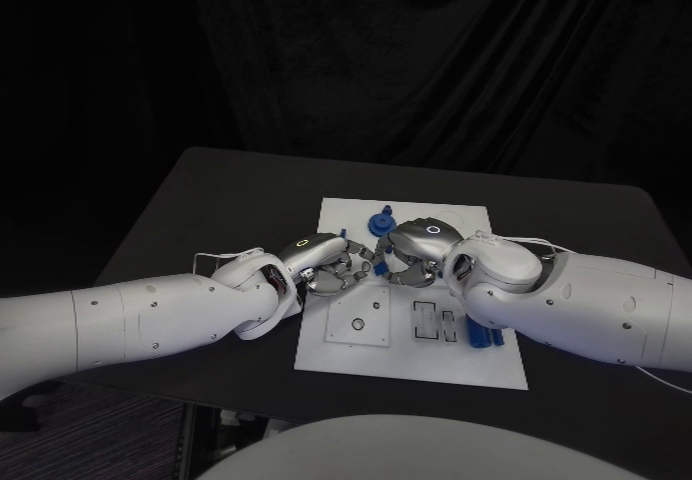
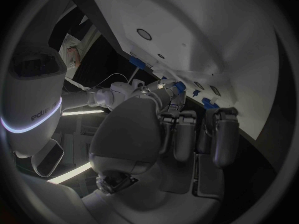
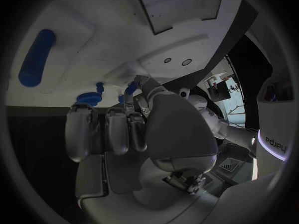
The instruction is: Assemble the parts on the task board
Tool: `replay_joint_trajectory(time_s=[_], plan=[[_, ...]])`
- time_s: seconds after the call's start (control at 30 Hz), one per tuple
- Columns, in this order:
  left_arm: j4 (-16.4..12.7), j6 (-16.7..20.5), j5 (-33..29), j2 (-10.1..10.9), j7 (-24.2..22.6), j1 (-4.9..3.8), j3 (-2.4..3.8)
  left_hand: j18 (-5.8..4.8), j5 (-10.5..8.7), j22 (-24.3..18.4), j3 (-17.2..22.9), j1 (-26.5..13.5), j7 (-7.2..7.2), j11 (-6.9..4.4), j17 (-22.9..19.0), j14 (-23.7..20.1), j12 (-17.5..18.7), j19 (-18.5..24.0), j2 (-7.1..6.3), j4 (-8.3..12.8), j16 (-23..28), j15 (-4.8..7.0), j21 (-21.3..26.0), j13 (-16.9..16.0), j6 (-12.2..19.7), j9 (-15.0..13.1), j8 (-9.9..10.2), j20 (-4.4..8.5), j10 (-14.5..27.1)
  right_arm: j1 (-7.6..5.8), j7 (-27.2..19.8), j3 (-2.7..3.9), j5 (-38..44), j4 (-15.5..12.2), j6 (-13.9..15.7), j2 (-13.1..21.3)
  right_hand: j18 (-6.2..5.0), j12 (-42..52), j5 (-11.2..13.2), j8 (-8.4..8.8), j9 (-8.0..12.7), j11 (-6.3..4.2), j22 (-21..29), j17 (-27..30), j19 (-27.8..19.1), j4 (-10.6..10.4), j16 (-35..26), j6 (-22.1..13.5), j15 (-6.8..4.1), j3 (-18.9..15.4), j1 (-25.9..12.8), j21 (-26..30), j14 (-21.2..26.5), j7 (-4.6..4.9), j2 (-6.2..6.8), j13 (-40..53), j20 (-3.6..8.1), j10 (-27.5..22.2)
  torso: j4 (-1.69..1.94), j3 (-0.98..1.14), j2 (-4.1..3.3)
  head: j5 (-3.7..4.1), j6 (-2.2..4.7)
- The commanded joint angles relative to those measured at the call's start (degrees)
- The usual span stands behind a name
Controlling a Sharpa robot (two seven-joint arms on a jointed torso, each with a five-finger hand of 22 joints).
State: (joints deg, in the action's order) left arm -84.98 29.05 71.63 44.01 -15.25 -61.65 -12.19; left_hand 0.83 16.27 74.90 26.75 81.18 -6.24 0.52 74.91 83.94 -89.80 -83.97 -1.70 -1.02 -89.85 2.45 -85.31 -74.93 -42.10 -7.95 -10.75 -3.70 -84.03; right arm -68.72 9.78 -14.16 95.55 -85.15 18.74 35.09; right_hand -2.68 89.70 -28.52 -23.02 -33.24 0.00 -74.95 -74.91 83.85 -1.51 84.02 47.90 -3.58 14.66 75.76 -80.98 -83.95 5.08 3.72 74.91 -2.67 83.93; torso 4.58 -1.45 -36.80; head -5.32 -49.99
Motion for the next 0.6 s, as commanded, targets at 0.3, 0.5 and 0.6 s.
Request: replay_joint_trajectory(time_s=[0.3,0.5,0.6], plan=[[0.94,-3.18,0.21,-0.94,2.12,0.12,0.04,0.43,0.54,13.43,0.02,-0.42,-0.43,0.68,15.09,6.06,-0.2,-3.44,-0.84,-0.47,-0.15,-0.46,0.2,-15.07,-1.69,-0.16,-0.7,-0.52,-5.97,0.05,1.62,0.05,0.12,-0.15,1.51,0.15,0.4,-0.03,0.16,-0.16,-1.44,0.48,-12.03,-5.71,2.31,0.06,-0.29,0.46,0.14,0.45,0.1,0.41,-4.13,-0.06,-0.43,14.61,-0.06,5.64,0.0,0.0,0.0,0.11,-0.01],[1.17,-3.49,0.21,-1.2,2.62,0.15,0.04,0.43,0.6,13.43,-0.07,-0.63,-0.65,0.85,15.09,6.06,-0.2,-3.44,-0.89,-0.65,-0.15,-0.59,0.2,-15.07,-2.58,-0.22,-0.95,-0.62,-5.97,0.05,1.97,0.05,0.12,-0.3,1.97,0.26,0.4,-0.03,0.17,-0.16,-1.44,0.48,-12.03,-5.67,2.31,0.07,-0.31,0.48,0.14,0.48,0.1,0.41,-4.12,-0.06,-0.43,14.62,-0.07,5.65,0.01,0.01,0.0,0.18,-0.01],[1.22,-3.55,0.21,-1.27,2.69,0.17,0.04,0.43,0.62,13.42,-0.07,-0.64,-0.7,0.89,15.09,6.06,-0.2,-3.43,-0.88,-0.67,-0.15,-0.63,0.24,-15.07,-2.85,-0.25,-1.04,-0.65,-5.97,0.05,2.12,0.05,0.12,-0.34,1.93,0.33,0.39,-0.03,0.16,-0.16,-1.44,0.48,-12.02,-5.58,2.3,0.08,-0.37,0.5,0.14,0.5,0.11,0.45,-4.1,-0.06,-0.43,14.62,-0.07,5.65,0.0,0.01,0.0,0.18,-0.01]])
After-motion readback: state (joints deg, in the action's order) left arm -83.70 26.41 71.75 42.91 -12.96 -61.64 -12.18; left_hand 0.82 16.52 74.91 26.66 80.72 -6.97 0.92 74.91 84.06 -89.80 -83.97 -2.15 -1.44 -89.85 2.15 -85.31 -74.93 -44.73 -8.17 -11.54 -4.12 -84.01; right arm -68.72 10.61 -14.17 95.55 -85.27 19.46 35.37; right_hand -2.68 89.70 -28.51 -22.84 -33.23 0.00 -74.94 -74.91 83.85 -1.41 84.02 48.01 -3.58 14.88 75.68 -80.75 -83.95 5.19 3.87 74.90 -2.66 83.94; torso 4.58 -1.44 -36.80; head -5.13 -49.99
